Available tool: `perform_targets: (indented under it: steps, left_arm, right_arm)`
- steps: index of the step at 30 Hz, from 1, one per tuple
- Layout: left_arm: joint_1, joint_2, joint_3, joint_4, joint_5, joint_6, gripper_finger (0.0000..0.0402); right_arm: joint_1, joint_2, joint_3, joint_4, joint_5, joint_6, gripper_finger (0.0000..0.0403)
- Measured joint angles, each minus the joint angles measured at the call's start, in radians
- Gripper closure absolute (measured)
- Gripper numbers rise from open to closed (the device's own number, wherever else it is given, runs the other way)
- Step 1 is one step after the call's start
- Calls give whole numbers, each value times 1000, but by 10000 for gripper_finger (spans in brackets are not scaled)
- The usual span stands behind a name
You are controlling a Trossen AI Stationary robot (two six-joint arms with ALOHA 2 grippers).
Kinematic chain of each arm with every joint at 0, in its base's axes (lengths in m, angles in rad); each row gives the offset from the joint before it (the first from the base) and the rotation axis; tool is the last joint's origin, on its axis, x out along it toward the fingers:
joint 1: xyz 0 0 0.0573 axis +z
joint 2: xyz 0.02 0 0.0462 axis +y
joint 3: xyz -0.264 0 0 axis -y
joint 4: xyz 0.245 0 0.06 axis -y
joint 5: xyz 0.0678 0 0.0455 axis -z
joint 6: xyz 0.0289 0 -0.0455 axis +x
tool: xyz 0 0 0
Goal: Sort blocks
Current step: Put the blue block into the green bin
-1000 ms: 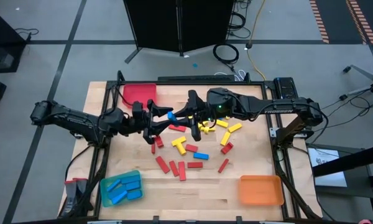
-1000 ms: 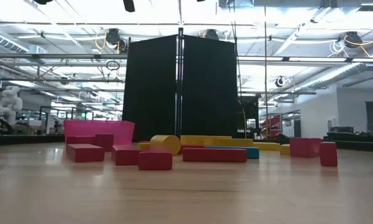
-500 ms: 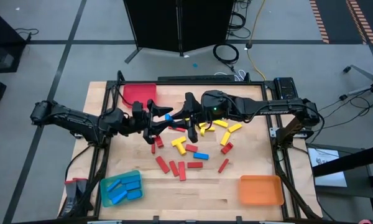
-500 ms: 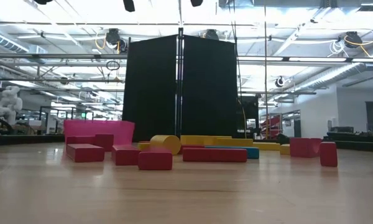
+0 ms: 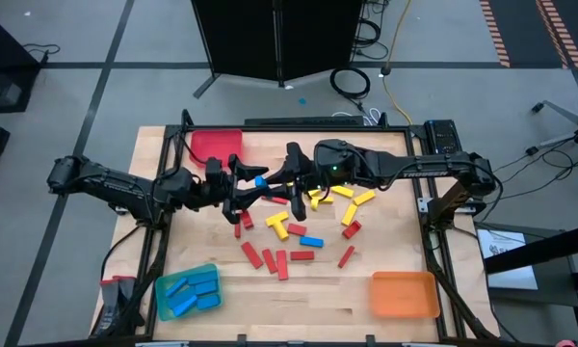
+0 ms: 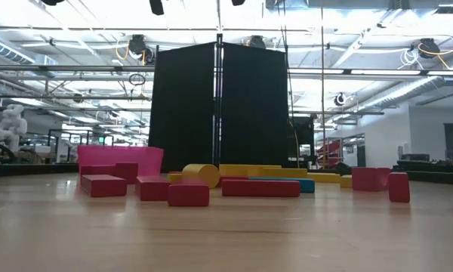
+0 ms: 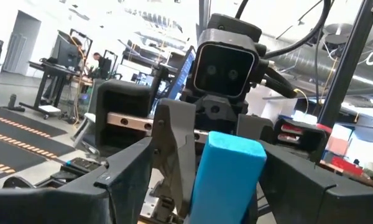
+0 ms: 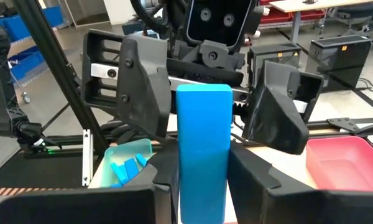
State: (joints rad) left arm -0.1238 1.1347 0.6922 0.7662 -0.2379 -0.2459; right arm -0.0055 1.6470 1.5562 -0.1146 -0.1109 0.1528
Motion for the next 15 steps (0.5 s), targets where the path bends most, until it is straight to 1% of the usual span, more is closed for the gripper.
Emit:
perform_targets:
  steps: [3,6,15]
  left_arm:
    - [0,0,0,0,0,9,128]
    - [0,0,0,0,0,24,143]
    - [0,0,0,6,2,75,225]
  right_arm:
    - [0,0,0,-1,0,0,322]
    - [0,0,-1,0,0,0,322]
    - [-1,0,-2,29,6,0,322]
